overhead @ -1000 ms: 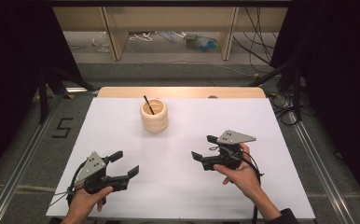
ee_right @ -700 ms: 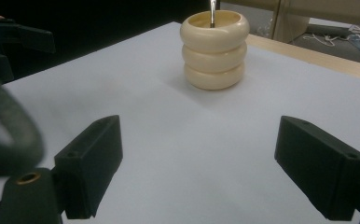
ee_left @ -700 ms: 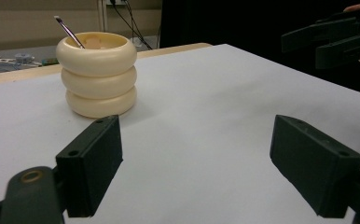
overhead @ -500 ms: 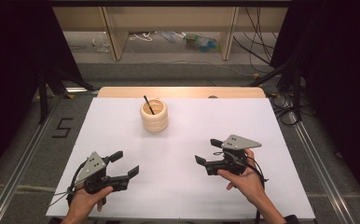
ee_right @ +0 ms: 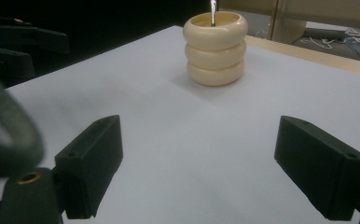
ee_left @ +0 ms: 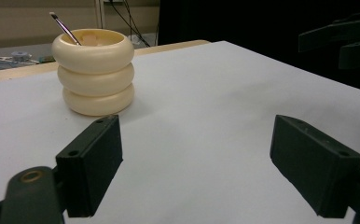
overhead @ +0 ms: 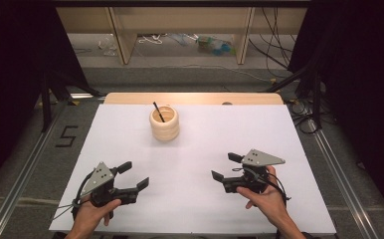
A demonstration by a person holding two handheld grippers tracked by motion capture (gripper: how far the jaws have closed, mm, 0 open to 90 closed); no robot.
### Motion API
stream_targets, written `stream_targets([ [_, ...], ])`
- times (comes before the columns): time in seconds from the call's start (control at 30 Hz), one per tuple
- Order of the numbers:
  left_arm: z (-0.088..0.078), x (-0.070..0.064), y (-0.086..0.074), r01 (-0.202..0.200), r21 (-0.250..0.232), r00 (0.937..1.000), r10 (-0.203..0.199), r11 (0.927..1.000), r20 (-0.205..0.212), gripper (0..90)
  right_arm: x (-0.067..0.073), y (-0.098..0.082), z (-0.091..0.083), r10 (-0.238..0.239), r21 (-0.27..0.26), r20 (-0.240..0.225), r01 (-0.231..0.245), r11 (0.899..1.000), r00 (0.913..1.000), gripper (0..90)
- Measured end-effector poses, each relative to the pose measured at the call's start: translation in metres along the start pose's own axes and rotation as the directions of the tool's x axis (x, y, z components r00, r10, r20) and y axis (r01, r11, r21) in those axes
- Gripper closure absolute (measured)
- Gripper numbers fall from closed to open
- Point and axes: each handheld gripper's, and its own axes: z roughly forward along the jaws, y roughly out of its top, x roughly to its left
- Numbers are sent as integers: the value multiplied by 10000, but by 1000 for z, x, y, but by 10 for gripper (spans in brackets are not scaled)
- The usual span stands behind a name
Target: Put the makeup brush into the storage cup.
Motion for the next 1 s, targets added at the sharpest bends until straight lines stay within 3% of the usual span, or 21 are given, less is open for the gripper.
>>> stream_targets([
  [1.0,0,0,0,-58,155,10000,58,9999,-17,168,-1,-2,0,-16,133,-30,16,9999,10000,165],
])
